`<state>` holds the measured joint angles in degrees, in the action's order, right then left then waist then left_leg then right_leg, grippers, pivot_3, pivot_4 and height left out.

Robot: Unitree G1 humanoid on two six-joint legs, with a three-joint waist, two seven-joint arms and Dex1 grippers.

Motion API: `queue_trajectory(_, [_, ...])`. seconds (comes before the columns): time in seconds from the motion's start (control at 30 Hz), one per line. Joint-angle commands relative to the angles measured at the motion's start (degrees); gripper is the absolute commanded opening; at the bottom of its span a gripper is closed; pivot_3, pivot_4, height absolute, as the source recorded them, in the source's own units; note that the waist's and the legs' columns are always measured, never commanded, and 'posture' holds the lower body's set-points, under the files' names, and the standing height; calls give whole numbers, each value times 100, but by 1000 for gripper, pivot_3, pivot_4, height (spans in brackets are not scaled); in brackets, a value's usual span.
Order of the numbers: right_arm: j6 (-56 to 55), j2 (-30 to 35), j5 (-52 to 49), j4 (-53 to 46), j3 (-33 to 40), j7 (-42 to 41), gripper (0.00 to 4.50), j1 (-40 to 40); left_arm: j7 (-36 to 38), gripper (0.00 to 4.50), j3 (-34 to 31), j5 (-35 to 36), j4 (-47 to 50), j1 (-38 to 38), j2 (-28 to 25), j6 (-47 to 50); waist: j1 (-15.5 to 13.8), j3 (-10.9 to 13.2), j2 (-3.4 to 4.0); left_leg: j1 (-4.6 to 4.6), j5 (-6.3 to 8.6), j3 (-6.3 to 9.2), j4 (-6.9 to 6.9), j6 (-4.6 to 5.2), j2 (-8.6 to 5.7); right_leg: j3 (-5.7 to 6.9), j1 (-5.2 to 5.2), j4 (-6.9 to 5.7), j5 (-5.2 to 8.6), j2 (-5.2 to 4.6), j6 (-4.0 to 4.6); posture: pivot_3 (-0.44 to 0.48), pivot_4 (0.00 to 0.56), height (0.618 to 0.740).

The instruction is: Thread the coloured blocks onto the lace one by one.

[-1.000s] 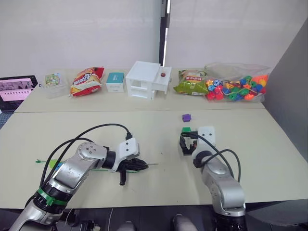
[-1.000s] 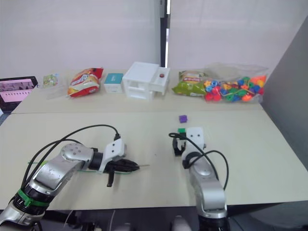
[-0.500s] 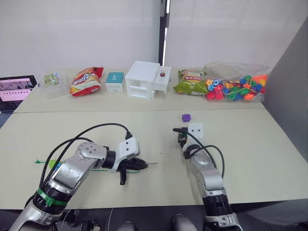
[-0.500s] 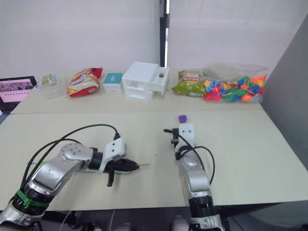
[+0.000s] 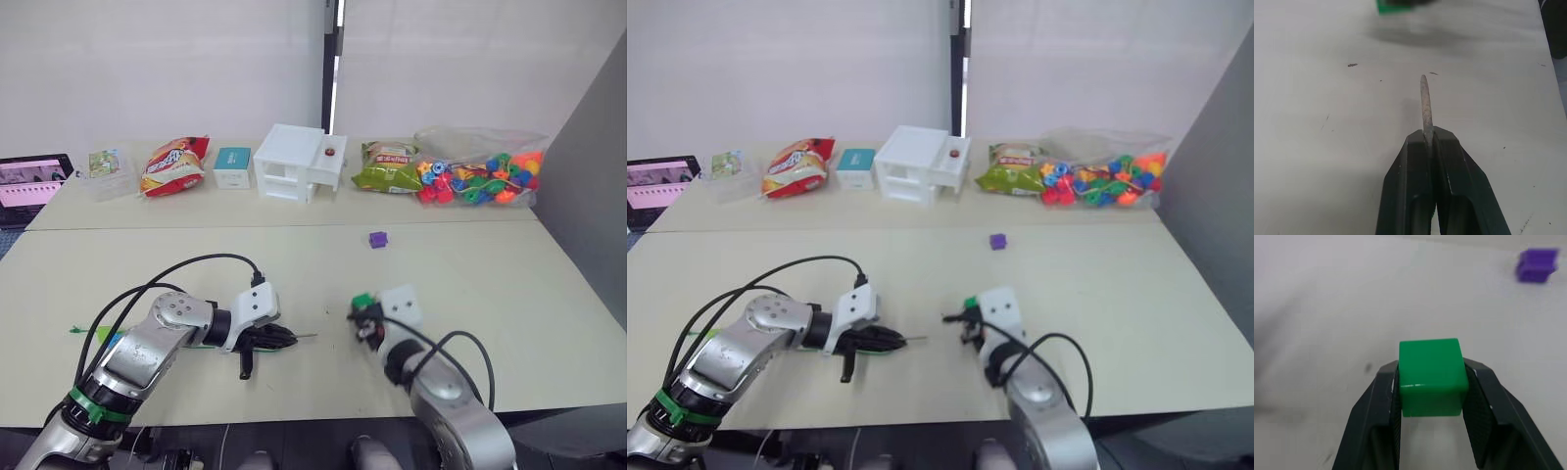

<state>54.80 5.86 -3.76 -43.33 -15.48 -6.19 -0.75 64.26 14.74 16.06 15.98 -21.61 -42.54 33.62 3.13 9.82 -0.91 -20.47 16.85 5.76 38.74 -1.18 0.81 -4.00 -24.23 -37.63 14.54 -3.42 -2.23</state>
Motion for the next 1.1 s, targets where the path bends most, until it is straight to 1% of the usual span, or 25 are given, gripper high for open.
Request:
queue_trajectory(0.03, [562,-70,-171,-239,-57,3,1160,73,80,0,-75,53,33,-35,-45,-145,-13,0,0,1,0,1,-1,0,0,1,1,3,1,1,0,0,150,740])
queue_trajectory(0.17, [783,-115,-199,131,-94,42,1160,26,90,0,-69,41,40,-38,-55,-156,-35,-3,-4,3,0,1,1,-1,0,1,5,2,1,1,-1,0,150,740])
queue_trajectory(0.3, [496,-102,-181,428,-95,41,1160,-30,97,0,-73,34,42,-43,-72,-154,-30,-6,-8,15,0,1,-1,0,2,1,11,0,1,1,-1,0,150,740])
queue_trajectory(0.37, [248,86,-133,275,-120,-37,2240,-11,96,0,-83,28,36,-44,-84,-157,-30,-7,-10,16,0,0,-2,0,3,1,11,1,1,2,-1,0,150,740])
queue_trajectory(0.5, [118,560,-339,-222,-23,-477,3534,119,101,0,-96,26,5,-31,-100,-189,-48,-5,-7,11,0,-1,-1,-1,1,0,9,2,1,1,-1,0,150,740])
queue_trajectory(0.53, [102,726,-417,-342,16,-645,4050,177,99,0,-91,23,-3,-26,-102,-201,-50,-5,-7,7,0,-1,-1,-1,1,1,6,1,1,0,-1,0,150,740])
queue_trajectory(0.57, [123,890,-519,-465,93,-838,4346,255,93,0,-85,20,-14,-29,-98,-208,-52,-5,-7,6,0,0,-1,-1,1,1,6,1,1,0,-1,0,150,740])
queue_trajectory(0.6, [173,1112,-683,-609,255,-1109,4430,398,88,0,-87,22,-20,-30,-92,-212,-52,-5,-8,6,0,1,-1,0,1,2,7,2,1,1,-1,0,150,740])
queue_trajectory(0.7, [187,1972,-1331,-770,699,-2168,4430,878,66,0,-82,24,-60,-49,-51,-226,-53,-4,-8,4,0,0,0,0,0,2,9,7,1,0,-1,0,150,740])
queue_trajectory(0.77, [83,2570,-1772,-662,786,-2955,4430,1166,62,0,-65,17,-94,-62,-27,-243,-56,-3,-8,5,0,1,1,0,0,3,12,10,1,1,-1,0,150,740])
queue_trajectory(0.83, [-87,2976,-2055,-429,768,-3531,4430,1399,64,0,-44,5,-133,-88,-3,-256,-58,-3,-9,6,1,5,-1,1,1,6,14,9,1,2,-1,0,150,740])
queue_trajectory(0.87, [-264,3277,-2122,-174,646,-3995,4430,1601,65,0,-26,-5,-159,-107,14,-265,-58,-2,-10,6,2,5,-2,3,2,6,14,8,1,3,-1,0,150,740])
queue_trajectory(0.9, [-904,3699,-1847,484,227,-4866,4430,2105,53,0,-14,-9,-155,-101,33,-265,-38,-2,-10,4,2,5,-1,4,1,6,14,10,1,3,-1,0,150,740])
queue_trajectory(0.93, [-1574,4035,-1512,1019,-169,-5562,4430,2516,42,0,-4,-9,-148,-96,53,-260,-22,3,-7,6,2,-1,4,4,0,3,16,10,1,1,-1,0,150,740])
queue_trajectory(0.97, [-2137,4210,-1235,1541,-485,-6017,4430,2886,30,0,1,-1,-133,-87,71,-247,-22,6,-5,8,2,-19,10,3,0,-3,16,20,2,-2,-3,0,150,740])
queue_trajectory(1.0, [-2522,4281,-1071,1893,-673,-6265,4430,3114,23,0,3,4,-123,-81,83,-237,-25,6,-6,7,1,-20,0,4,3,1,27,51,0,-2,-4,0,150,740])
queue_trajectory(1.1, [-3702,4072,-535,3075,-1145,-6835,4430,3841,12,0,6,24,-24,-24,89,-201,-38,5,-7,8,2,-18,2,4,8,2,24,47,-1,3,-5,0,150,740])
